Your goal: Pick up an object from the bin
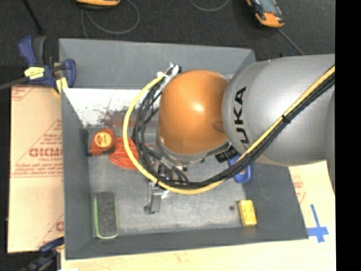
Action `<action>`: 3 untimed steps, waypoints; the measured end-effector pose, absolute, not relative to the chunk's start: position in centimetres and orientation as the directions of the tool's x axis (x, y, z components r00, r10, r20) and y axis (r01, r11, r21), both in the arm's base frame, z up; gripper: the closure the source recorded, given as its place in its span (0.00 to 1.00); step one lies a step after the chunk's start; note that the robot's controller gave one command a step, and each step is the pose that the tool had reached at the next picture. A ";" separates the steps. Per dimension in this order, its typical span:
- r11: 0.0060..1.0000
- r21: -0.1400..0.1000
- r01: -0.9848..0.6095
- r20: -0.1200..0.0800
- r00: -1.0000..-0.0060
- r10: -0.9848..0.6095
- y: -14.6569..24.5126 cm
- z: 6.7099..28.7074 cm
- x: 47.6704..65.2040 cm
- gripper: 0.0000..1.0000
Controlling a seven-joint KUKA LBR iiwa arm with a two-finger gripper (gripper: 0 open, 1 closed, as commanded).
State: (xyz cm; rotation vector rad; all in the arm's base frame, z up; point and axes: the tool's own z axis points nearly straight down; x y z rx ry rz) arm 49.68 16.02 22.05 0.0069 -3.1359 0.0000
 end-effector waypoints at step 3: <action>0.957 -0.001 -0.290 -0.001 -0.957 -0.290 5.3 15.7 56.4 0.00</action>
Offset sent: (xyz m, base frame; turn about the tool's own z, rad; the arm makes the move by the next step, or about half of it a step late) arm 0.0747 -0.0846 -0.0645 -0.0468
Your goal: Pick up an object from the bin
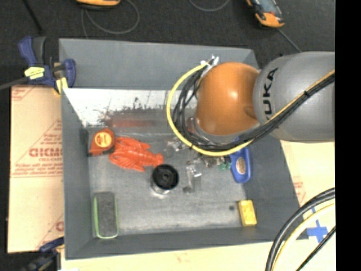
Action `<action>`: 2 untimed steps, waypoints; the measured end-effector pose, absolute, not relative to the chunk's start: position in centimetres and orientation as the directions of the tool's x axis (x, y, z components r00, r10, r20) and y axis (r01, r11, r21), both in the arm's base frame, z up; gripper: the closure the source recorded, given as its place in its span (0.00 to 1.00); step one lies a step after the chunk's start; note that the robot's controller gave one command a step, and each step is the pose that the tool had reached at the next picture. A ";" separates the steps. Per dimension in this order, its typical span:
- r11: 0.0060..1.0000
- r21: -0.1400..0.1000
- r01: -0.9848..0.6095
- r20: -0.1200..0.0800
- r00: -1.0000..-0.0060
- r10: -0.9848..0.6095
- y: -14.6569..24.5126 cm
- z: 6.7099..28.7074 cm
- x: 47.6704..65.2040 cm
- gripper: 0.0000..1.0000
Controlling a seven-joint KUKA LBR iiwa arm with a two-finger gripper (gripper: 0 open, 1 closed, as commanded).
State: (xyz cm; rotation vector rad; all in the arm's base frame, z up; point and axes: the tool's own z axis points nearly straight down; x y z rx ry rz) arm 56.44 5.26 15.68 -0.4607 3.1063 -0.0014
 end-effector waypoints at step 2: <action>1.000 0.001 -0.007 -0.005 -1.000 -0.007 7.7 8.8 57.6 0.00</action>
Offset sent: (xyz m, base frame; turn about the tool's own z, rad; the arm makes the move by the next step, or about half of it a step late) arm 0.0051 0.0069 -0.0868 0.2662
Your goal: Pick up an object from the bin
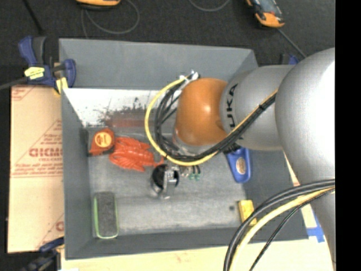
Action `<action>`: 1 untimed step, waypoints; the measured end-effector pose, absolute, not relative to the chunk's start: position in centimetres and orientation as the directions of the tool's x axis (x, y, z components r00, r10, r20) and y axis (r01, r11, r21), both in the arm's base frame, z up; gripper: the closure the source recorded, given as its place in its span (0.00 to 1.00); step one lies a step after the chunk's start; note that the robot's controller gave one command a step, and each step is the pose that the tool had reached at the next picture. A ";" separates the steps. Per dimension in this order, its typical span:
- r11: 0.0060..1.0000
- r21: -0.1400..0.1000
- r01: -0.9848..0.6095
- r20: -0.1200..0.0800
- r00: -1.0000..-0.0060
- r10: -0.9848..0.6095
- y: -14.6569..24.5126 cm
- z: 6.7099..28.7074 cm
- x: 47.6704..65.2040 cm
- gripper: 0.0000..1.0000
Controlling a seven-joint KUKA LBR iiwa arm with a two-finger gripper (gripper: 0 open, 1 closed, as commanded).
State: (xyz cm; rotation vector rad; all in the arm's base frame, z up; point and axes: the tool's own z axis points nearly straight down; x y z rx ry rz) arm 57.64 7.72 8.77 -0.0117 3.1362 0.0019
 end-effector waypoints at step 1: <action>0.990 -0.011 0.138 0.000 -0.990 0.138 14.4 7.3 61.7 1.00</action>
Offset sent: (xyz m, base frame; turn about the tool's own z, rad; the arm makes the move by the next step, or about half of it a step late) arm 0.0000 0.0000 0.0000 0.0000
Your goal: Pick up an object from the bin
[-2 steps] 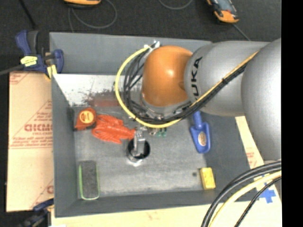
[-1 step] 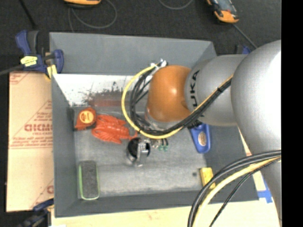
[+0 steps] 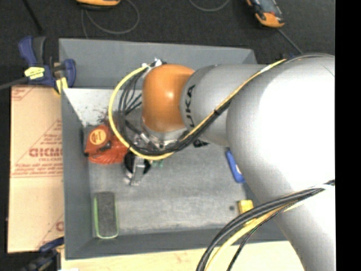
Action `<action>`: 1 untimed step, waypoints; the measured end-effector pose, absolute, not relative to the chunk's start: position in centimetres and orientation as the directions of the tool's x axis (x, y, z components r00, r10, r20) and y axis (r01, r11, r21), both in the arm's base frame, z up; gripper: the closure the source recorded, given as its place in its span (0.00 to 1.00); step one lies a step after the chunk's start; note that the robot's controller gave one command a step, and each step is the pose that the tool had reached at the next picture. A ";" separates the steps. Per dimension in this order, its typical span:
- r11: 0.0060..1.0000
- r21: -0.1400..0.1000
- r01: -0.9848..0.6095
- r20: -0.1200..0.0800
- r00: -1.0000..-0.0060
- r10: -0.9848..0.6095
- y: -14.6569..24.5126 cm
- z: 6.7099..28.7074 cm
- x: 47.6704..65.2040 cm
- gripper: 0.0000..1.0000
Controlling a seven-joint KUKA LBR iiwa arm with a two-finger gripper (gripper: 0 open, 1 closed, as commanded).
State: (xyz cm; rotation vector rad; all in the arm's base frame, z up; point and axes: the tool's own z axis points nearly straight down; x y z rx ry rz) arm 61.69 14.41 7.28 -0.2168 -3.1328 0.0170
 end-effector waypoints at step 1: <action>0.990 -0.011 0.138 0.001 -0.990 0.138 14.4 7.3 61.7 1.00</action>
Offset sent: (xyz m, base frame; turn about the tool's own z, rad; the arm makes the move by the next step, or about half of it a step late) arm 0.0002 0.0000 0.0204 0.0000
